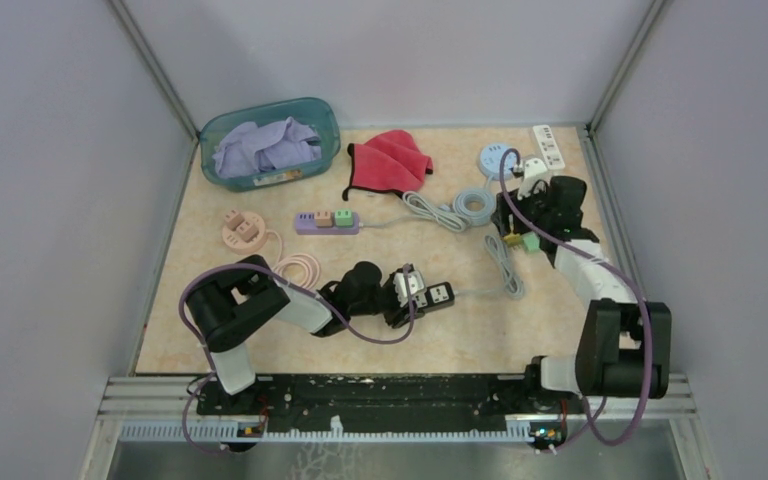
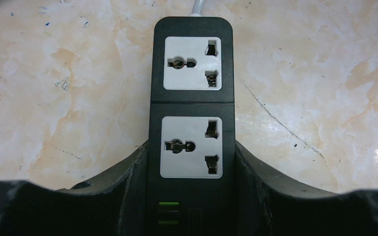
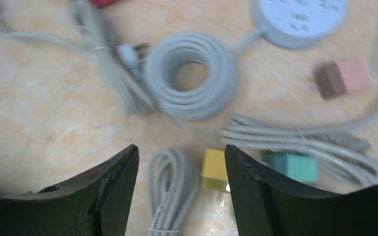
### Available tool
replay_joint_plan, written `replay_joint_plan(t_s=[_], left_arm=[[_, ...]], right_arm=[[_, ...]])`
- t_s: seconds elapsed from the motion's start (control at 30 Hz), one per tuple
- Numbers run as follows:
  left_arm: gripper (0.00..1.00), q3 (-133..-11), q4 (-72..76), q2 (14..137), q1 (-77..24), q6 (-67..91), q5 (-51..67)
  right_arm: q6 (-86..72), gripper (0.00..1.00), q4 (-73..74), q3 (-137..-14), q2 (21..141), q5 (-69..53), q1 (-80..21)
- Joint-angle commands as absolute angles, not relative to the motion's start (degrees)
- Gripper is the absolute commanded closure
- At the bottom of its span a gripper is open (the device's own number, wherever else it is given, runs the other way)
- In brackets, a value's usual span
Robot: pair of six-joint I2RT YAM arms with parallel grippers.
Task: Pull the plug off the socket
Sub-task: Place the plug at the center of the board, then pick up the socket from the center of the board.
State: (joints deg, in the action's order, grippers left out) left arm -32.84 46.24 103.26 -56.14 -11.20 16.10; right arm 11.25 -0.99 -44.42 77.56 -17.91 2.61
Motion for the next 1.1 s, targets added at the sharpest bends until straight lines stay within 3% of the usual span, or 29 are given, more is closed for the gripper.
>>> replay_joint_plan(t_s=[0.0,0.07,0.17,0.33,0.47,0.6,0.83,0.97,1.07], left_arm=[[0.97,-32.6,44.6,102.6,-56.3,-10.7,17.1],[0.92,-32.6,44.4,102.3,-56.3,-11.0,17.6],[0.70,-31.5,46.1,101.2,-56.3,-10.8,17.4],[0.39,-29.6,48.7,98.6,-56.4,-10.9,16.0],[0.25,-28.5,49.7,95.4,-56.3,-10.9,16.8],[0.17,-26.4,50.9,91.0,-56.3,-10.4,17.3],[0.15,-21.1,51.2,78.9,-56.1,-3.9,15.7],[0.00,-23.7,37.8,68.6,-54.6,1.4,10.5],[0.00,-28.3,25.8,61.9,-49.2,4.4,13.8]], right_arm=[[28.4,0.36,7.1,-47.0,71.8,-54.8,3.0],[37.1,0.37,11.5,-46.2,71.0,-68.1,3.0],[57.0,0.27,24.5,-45.8,70.3,-75.7,2.9],[79.0,0.13,41.9,-46.7,71.1,-77.6,2.1],[89.4,0.10,48.7,-47.0,73.1,-75.2,0.2],[97.2,0.09,52.8,-46.8,75.0,-73.3,-2.2],[90.6,0.10,46.7,-45.7,75.3,-69.0,-7.7],[84.8,0.11,41.7,-45.4,75.3,-66.3,-10.9],[79.7,0.11,37.6,-44.9,75.0,-64.2,-13.5]])
